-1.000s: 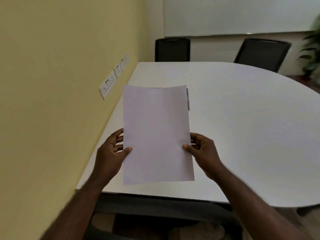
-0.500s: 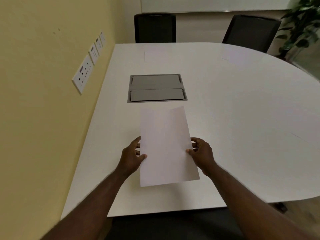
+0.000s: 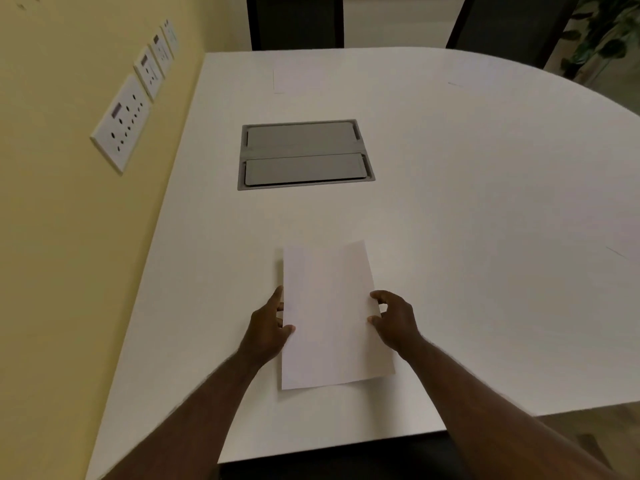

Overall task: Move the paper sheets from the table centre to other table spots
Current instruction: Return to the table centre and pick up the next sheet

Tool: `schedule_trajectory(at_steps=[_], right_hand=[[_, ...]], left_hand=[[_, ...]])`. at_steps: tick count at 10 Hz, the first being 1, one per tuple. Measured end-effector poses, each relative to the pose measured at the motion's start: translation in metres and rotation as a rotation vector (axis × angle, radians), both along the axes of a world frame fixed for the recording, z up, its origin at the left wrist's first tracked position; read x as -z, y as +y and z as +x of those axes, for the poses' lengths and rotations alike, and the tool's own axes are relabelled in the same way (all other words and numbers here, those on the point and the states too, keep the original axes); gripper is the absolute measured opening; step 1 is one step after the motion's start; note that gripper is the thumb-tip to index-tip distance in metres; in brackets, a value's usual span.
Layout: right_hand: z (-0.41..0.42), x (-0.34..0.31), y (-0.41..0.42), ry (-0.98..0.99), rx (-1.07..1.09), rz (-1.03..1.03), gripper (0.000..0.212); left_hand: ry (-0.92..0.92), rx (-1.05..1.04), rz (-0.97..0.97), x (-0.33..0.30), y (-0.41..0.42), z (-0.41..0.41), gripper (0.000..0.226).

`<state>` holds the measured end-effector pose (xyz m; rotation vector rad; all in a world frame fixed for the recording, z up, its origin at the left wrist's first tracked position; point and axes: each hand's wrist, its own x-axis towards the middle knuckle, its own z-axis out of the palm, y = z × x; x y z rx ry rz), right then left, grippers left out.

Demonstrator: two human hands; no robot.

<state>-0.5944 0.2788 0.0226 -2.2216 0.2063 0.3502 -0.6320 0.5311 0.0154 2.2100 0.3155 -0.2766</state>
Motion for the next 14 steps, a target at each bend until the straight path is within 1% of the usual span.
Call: schedule_trajectory(at_steps=[2, 3, 4, 5, 6, 7, 8, 10, 12, 13, 14], right_hand=[[0.004, 0.013, -0.011, -0.030, -0.091, -0.110, 0.049], [0.004, 0.016, -0.013, -0.029, -0.215, -0.248, 0.055], [0.005, 0.019, -0.015, -0.100, -0.381, -0.410, 0.058], [0.004, 0.026, -0.018, -0.144, -0.660, -0.503, 0.056], [0.000, 0.030, -0.020, -0.101, -0.717, -0.495, 0.056], [0.000, 0.036, -0.023, -0.114, -0.726, -0.501, 0.061], [0.002, 0.038, -0.025, -0.133, -0.718, -0.504, 0.062], [-0.001, 0.041, -0.023, -0.171, -0.693, -0.521, 0.062], [-0.002, 0.030, -0.020, -0.153, -0.655, -0.498, 0.069], [0.004, 0.004, -0.012, -0.214, -0.587, -0.485, 0.072], [0.013, -0.023, -0.008, -0.277, -0.583, -0.499, 0.071]], left_hand=[[-0.047, 0.068, 0.075, 0.006, -0.008, 0.000, 0.097], [-0.032, 0.156, 0.280, 0.009, -0.010, -0.003, 0.087], [-0.019, 0.281, 0.391, 0.011, -0.011, -0.001, 0.075], [0.043, 0.445, 0.456, 0.015, -0.013, 0.003, 0.063], [0.081, 0.473, 0.479, 0.017, -0.013, 0.004, 0.065], [0.110, 0.520, 0.524, 0.021, -0.010, 0.004, 0.082], [0.104, 0.534, 0.547, 0.024, -0.008, 0.005, 0.085], [0.091, 0.530, 0.550, 0.025, -0.010, 0.007, 0.085], [0.104, 0.521, 0.553, 0.015, -0.012, 0.005, 0.087], [0.030, 0.425, 0.523, -0.011, -0.010, 0.011, 0.090], [-0.048, 0.399, 0.536, -0.036, -0.012, 0.013, 0.091]])
